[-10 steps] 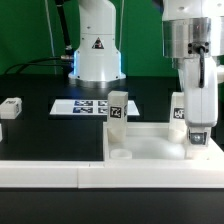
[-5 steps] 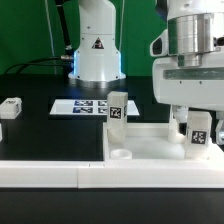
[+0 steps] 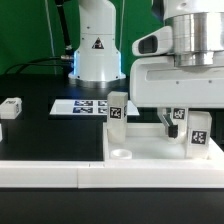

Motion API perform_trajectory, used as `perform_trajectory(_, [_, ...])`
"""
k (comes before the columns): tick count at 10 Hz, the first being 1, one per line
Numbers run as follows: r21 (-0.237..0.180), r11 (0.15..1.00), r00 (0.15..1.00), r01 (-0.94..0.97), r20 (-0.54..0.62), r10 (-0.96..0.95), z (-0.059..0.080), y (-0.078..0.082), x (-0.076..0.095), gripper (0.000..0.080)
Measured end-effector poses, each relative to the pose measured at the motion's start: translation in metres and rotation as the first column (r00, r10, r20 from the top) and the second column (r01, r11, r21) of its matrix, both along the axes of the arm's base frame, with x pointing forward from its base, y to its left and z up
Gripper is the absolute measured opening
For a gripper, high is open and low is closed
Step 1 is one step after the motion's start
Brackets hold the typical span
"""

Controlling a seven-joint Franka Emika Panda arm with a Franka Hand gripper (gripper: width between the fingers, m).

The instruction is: Assemble square table

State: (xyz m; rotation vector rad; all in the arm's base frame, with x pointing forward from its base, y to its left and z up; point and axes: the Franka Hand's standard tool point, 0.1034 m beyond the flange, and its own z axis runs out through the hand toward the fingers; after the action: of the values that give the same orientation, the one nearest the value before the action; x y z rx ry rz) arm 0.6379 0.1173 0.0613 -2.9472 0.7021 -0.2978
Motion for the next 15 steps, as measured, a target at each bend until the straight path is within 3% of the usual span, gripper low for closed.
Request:
perform_trajectory(1, [-0.057,0.971,0.973,-0.232,-0.001,0.232,0.002,-0.001,0.003,0.0649])
perform_trajectory(2, [-0.048,0.979,0.981,-0.196,0.001,0.196,0.002,-0.001,0.003,0.0649])
perform_trajectory(4, [-0.044,0.984,0.985,-0.174,0.001,0.174,0.002,-0.002,0.003,0.0398])
perform_trajectory(5, [-0.031,0.994,0.994,-0.109,-0.001,0.109,0.002,-0.003,0.003,0.0398])
perform_trajectory(6, [-0.021,0.999,0.999,-0.042,-0.003,0.042,0.002,-0.006,0.003,0.0292])
perform_trajectory(11, [0.021,0.973,0.973,0.229,-0.012,-0.229,0.001,-0.011,0.005,0.0295])
perform_trajectory(12, [0.023,0.969,0.969,0.245,-0.014,-0.245,0.001,-0.013,0.004,0.0245])
perform_trajectory(13, [0.019,0.968,0.969,0.249,-0.012,-0.248,0.001,-0.017,0.005,0.0113])
perform_trajectory(15, [0.019,0.968,0.968,0.25,-0.013,-0.249,0.001,-0.018,0.005,0.0134])
